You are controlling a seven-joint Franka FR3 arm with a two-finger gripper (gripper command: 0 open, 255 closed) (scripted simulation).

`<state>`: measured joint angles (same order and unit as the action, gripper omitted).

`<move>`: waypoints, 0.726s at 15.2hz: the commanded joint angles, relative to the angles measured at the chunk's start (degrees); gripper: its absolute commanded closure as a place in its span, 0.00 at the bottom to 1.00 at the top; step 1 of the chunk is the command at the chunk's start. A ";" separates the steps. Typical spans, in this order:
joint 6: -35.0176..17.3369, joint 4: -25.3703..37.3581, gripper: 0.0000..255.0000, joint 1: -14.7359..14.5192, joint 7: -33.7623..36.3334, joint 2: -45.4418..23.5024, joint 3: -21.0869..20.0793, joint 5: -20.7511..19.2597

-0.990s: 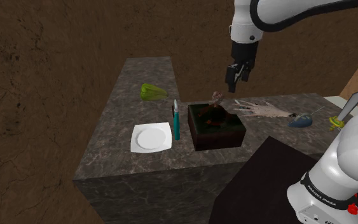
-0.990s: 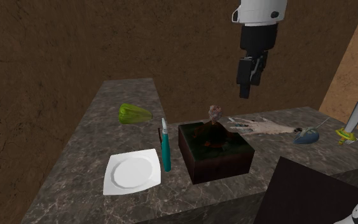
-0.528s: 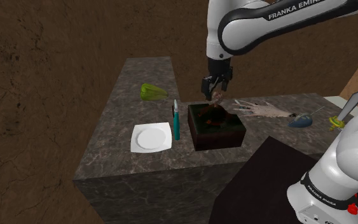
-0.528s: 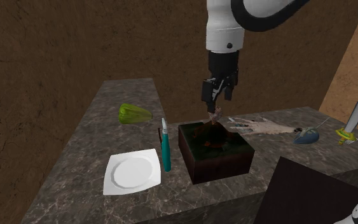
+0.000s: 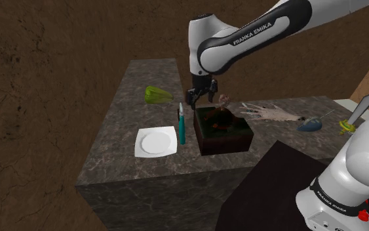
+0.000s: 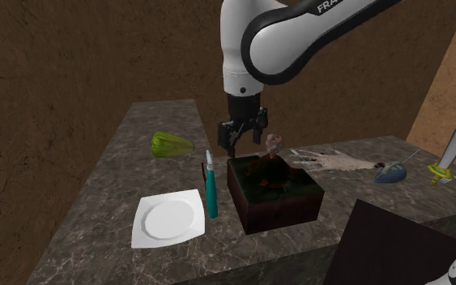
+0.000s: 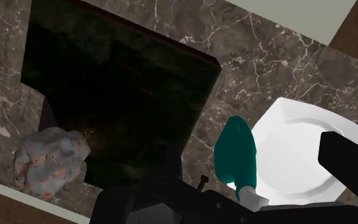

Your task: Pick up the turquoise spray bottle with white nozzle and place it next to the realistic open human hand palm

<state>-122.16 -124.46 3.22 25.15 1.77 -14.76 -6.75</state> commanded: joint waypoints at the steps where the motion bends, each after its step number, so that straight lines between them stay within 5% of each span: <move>1: -1.34 2.86 0.00 -0.07 2.96 -4.14 -0.24 -1.48; 11: -4.93 18.38 0.00 -2.33 13.20 -23.03 1.56 -7.71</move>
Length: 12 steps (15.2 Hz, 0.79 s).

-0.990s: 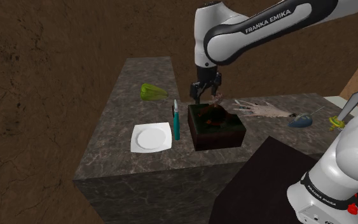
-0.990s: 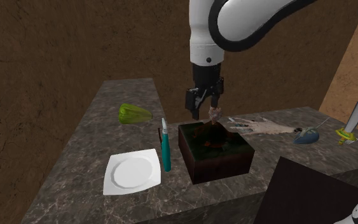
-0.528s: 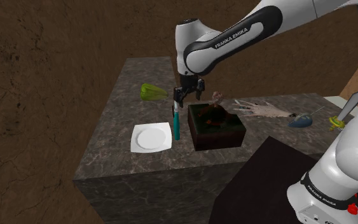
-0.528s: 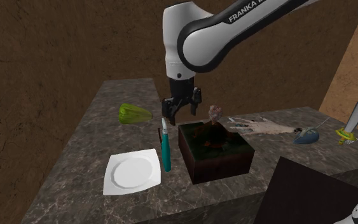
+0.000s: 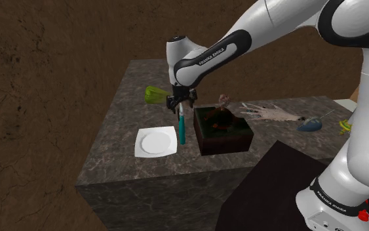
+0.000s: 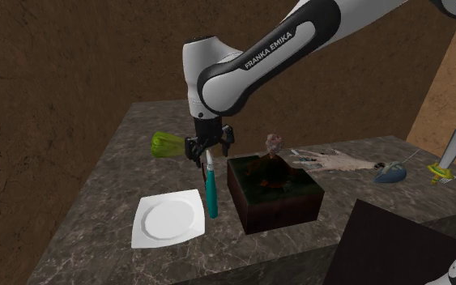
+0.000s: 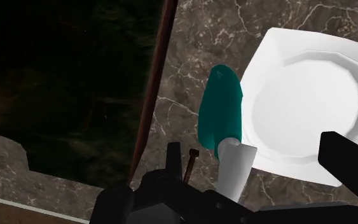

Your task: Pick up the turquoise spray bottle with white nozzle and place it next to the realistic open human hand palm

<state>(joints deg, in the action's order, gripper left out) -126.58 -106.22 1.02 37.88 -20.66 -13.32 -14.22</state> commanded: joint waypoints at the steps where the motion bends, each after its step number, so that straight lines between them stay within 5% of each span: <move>1: -1.12 -0.07 0.00 -0.14 0.59 -1.02 0.23 -0.42; 12: -4.41 -0.94 0.00 -0.21 1.27 -3.51 0.83 -1.51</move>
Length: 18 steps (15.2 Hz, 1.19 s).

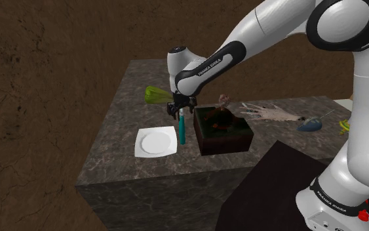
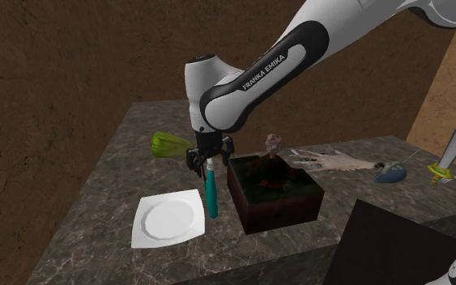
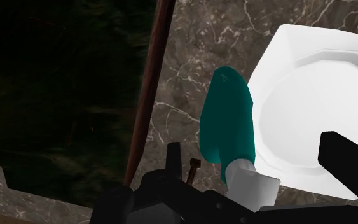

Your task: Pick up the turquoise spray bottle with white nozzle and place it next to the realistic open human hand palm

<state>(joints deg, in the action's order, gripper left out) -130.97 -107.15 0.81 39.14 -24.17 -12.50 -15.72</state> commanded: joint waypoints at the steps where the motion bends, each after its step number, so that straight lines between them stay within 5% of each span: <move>1: -0.02 0.00 0.00 0.00 0.00 -0.01 0.00 -0.01; 2: -0.01 0.00 0.00 0.00 0.00 0.00 0.00 0.00; 3: -0.01 0.00 1.00 0.00 0.00 0.00 0.00 0.00; 18: 3.56 1.11 1.00 0.32 -1.09 2.58 -0.55 1.19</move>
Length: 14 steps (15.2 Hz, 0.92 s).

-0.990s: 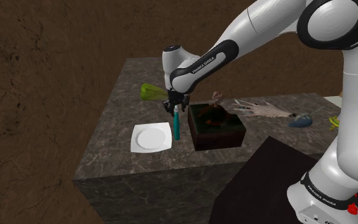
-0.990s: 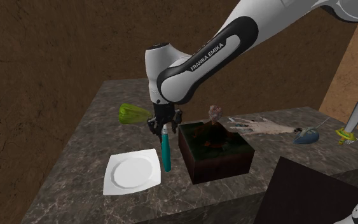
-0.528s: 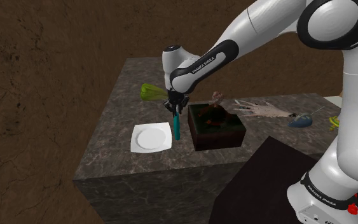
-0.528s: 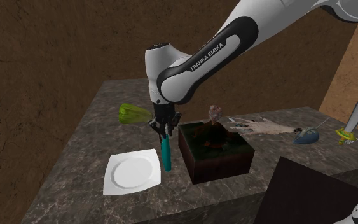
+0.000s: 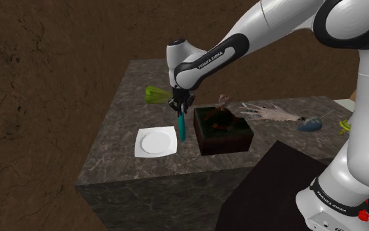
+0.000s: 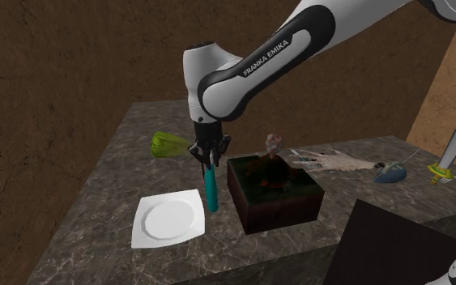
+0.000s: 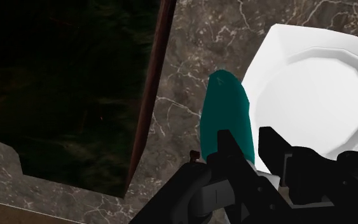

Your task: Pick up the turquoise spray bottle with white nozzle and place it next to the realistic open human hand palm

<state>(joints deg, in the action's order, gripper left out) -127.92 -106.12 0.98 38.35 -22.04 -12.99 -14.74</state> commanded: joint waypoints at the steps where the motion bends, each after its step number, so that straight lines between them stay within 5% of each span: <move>1: 1.12 0.31 1.00 0.19 -0.47 0.86 -0.13 0.40; 14: 9.42 4.53 1.00 0.55 -2.56 5.22 -0.90 2.51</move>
<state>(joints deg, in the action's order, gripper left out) -119.28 -101.92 1.53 35.93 -17.28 -13.81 -12.42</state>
